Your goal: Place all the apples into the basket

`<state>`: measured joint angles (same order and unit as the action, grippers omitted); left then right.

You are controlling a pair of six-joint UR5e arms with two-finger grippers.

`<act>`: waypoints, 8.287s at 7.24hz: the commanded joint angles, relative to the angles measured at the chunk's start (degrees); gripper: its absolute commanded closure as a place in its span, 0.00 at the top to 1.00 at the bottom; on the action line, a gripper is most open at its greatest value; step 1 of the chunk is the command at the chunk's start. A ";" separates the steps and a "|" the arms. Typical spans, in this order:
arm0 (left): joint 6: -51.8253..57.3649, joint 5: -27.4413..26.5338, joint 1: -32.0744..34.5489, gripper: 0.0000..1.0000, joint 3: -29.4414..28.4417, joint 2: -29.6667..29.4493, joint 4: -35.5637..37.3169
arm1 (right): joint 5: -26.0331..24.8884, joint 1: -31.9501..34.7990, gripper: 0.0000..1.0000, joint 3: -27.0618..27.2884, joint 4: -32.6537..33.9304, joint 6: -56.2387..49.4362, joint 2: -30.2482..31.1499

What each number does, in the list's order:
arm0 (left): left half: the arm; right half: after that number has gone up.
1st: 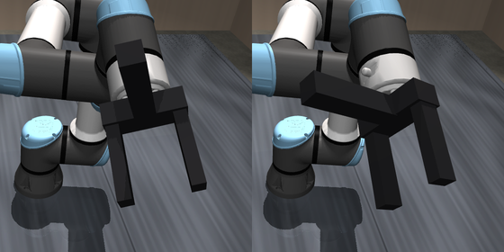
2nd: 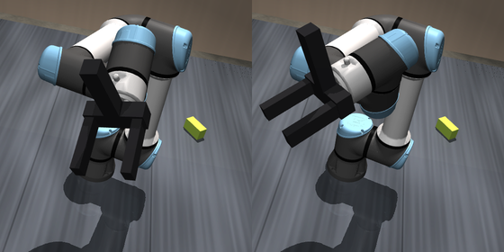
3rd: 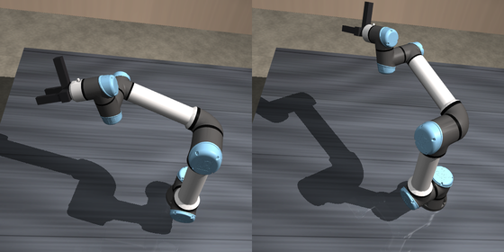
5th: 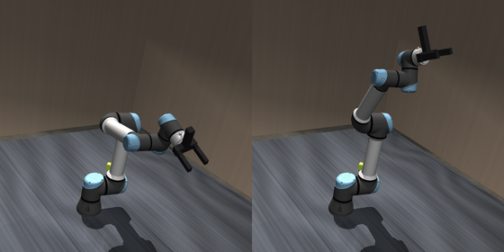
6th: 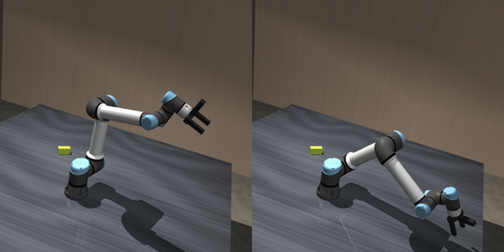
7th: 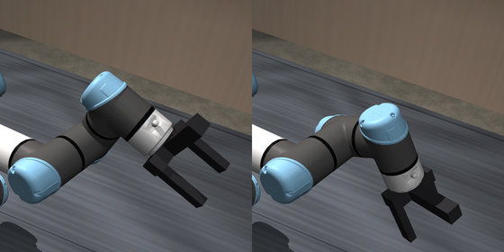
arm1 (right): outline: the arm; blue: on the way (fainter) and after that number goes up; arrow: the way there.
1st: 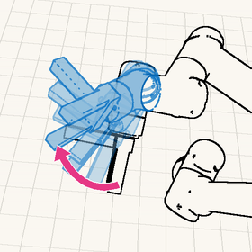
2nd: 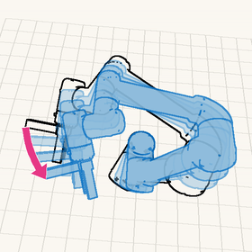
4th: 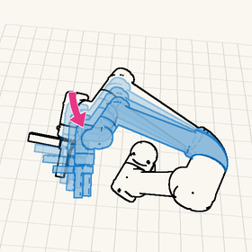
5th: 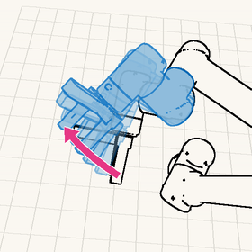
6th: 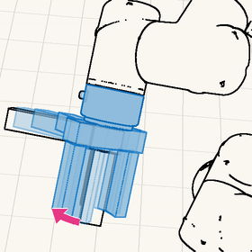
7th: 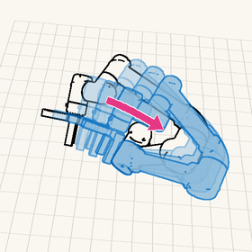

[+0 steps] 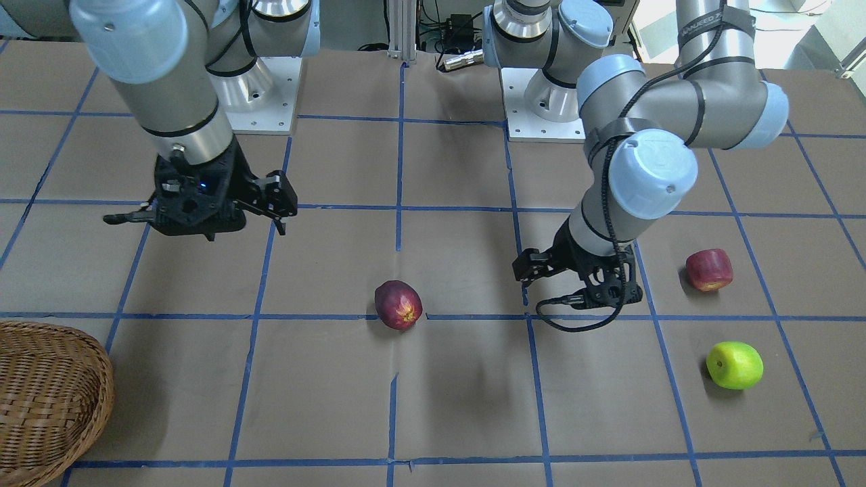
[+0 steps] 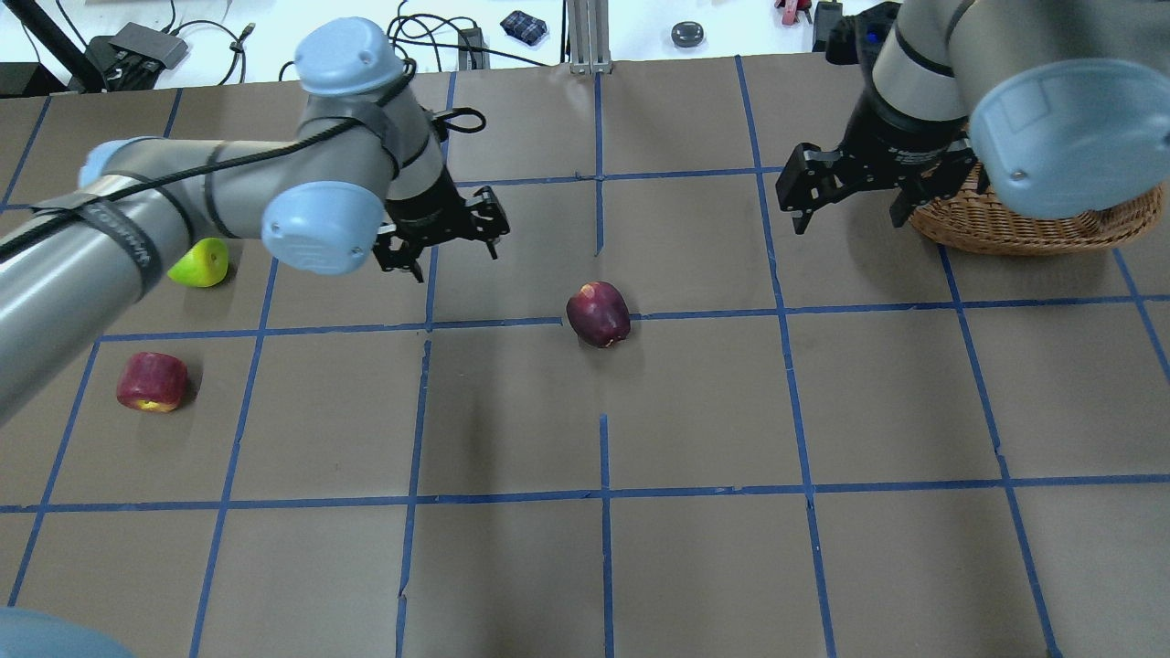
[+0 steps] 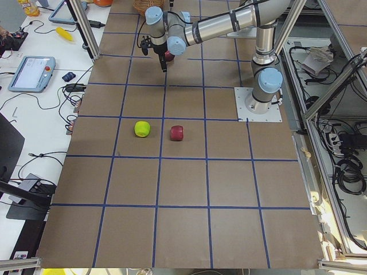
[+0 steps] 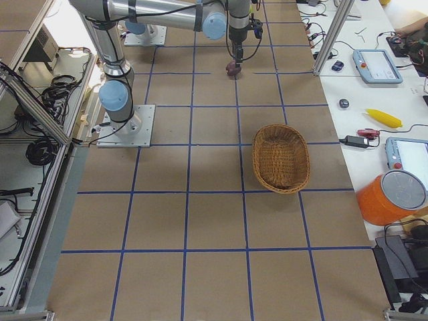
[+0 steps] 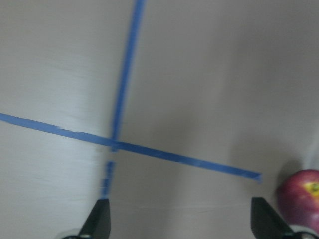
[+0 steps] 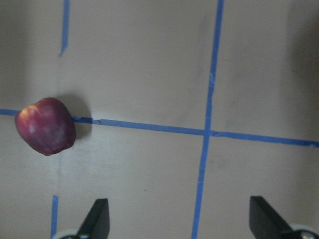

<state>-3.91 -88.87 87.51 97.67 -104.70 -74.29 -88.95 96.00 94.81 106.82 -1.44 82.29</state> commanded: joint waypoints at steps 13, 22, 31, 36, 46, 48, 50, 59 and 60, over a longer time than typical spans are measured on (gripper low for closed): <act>40.39 -15.90 -30.03 1.00 7.36 -9.99 8.81 | 4.49 14.65 0.78 -0.06 19.65 3.80 -23.75; 5.50 -0.20 -8.99 0.12 -5.46 -5.35 -9.90 | -4.13 -25.90 0.00 -8.84 10.57 -15.92 -13.01; -41.45 7.13 21.38 0.54 -4.33 -17.73 16.90 | -4.13 -37.37 0.99 -13.77 27.03 -28.09 -30.52; -39.87 5.30 17.90 1.00 -6.17 -13.79 16.29 | -3.96 -35.45 1.00 -14.83 19.70 -27.48 -24.05; 27.89 -4.47 -22.44 1.00 -8.27 -8.49 0.02 | 1.05 14.88 1.00 -11.84 7.13 5.03 -21.72; 37.26 -4.39 -23.17 1.00 -13.27 -12.96 1.60 | 1.06 16.50 1.00 -11.32 8.84 5.04 -24.71; 39.07 -4.21 -24.14 0.99 -15.13 -17.27 3.35 | 0.97 16.59 1.00 -10.09 8.84 4.96 -25.68; 36.89 -3.16 -22.83 0.16 -17.51 -23.10 4.36 | -0.35 15.36 0.00 -10.95 12.53 5.31 -28.08; 34.00 -0.81 -21.52 0.16 -16.55 -21.70 0.94 | -2.61 12.14 0.00 -12.79 11.75 5.22 -26.15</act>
<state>33.13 -91.79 64.70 80.31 -127.79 -69.74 -89.68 110.92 83.92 119.21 3.80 54.08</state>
